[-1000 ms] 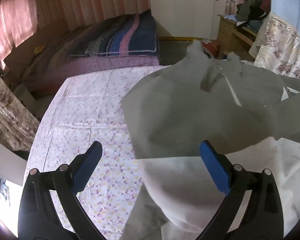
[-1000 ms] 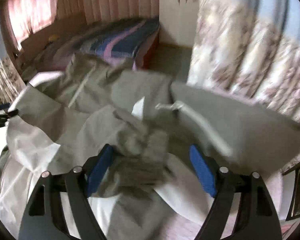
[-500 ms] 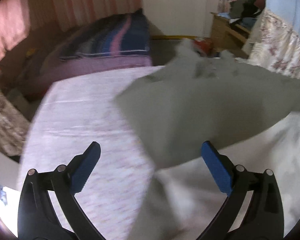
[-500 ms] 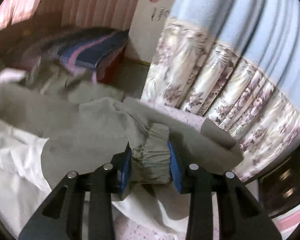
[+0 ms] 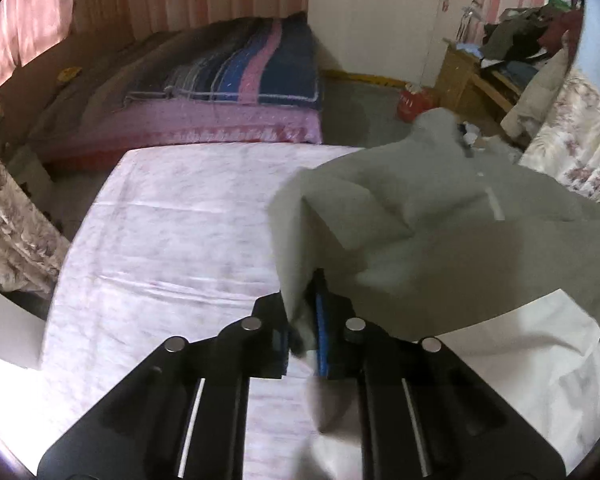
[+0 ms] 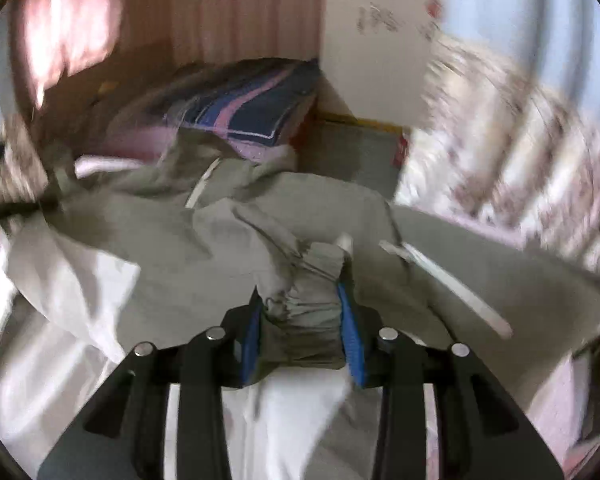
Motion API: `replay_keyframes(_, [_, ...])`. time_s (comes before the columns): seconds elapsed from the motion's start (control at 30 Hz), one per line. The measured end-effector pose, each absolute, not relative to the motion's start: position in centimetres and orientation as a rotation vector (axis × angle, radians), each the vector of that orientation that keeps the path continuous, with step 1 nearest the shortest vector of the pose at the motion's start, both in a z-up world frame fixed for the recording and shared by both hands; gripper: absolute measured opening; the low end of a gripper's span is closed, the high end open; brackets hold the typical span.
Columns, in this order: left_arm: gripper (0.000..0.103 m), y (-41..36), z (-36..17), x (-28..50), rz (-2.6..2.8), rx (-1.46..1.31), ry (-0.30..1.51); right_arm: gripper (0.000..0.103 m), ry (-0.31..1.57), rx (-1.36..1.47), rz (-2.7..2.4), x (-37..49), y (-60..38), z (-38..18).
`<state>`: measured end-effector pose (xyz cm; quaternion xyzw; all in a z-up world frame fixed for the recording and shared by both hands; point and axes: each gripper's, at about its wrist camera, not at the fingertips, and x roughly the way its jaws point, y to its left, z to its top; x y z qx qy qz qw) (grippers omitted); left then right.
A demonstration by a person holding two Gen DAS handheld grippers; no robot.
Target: Fold large clothes
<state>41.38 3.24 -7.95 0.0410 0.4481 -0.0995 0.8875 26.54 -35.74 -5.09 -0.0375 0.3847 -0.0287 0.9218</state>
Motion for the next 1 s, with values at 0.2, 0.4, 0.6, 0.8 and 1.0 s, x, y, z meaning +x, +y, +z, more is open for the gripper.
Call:
replay_keyframes(0.2, [0.014, 1.2, -9.8, 41.4, -0.199, 0.236, 0.902, 0.039, 0.946, -0.149, -0.161, 31.3, -37.1, -10.5])
replay_keyframes(0.4, [0.077, 2.4, -6.6, 38.7, -0.169, 0.204, 0.819, 0.051, 0.830, -0.108, -0.095, 27.8, -37.8, -6.4])
replay_keyframes(0.6, [0.079, 1.6, -5.1, 34.6, -0.266, 0.087, 0.844, 0.052, 0.746, -0.147, 0.002, 25.4, -35.9, -4.0])
replay_keyframes(0.8, [0.046, -1.3, -10.6, 34.7, -0.230, 0.185, 0.974, 0.042, 0.897, -0.240, -0.031, 27.6, -35.9, -10.1])
replay_keyframes(1.0, [0.058, -2.5, -10.8, 34.7, -0.140, 0.285, 0.984, 0.043, 0.856, 0.004, 0.082, 25.7, -39.2, -7.0])
